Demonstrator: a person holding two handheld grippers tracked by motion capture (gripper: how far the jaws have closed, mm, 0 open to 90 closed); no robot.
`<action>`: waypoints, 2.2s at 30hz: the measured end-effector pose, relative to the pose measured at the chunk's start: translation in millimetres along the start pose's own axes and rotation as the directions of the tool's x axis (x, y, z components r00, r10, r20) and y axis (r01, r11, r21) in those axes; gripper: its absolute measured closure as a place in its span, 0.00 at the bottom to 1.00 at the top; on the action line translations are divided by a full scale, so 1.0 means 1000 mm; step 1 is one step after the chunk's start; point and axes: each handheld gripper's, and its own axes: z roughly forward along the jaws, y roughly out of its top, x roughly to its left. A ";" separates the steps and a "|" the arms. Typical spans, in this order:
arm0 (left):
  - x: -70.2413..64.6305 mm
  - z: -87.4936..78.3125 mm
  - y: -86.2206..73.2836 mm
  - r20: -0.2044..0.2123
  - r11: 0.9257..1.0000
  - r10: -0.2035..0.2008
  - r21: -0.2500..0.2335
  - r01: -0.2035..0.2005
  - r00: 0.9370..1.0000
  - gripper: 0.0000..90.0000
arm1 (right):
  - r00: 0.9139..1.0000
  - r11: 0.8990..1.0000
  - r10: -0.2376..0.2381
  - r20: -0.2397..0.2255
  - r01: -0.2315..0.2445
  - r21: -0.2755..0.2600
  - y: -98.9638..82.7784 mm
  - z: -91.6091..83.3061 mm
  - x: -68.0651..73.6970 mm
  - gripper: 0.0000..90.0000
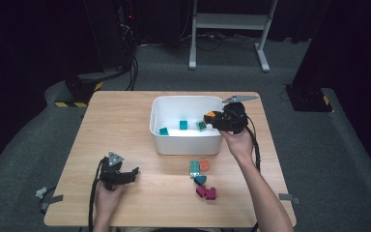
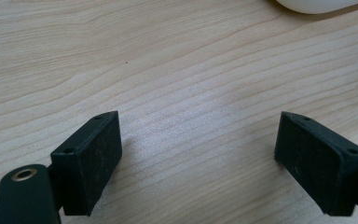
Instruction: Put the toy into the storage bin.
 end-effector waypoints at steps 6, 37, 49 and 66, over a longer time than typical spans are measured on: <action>0.000 0.000 0.000 0.000 1.000 0.000 0.000 0.000 1.000 0.17 | 1.000 1.000 0.000 0.012 0.000 0.022 -0.002 0.012 0.001 0.65; 0.000 0.000 0.000 0.001 1.000 0.000 0.000 0.000 1.000 0.17 | 0.996 0.999 -0.007 0.086 0.003 0.044 -0.008 0.025 -0.002 0.52; 0.000 0.000 0.000 0.001 1.000 0.000 0.000 0.000 1.000 0.17 | 0.996 0.999 -0.019 0.084 0.022 -0.037 -0.022 -0.002 0.002 0.49; 0.000 0.000 0.000 0.001 1.000 0.000 0.000 0.000 1.000 0.17 | 0.998 0.996 -0.026 0.049 0.031 -0.089 -0.064 -0.035 0.013 0.52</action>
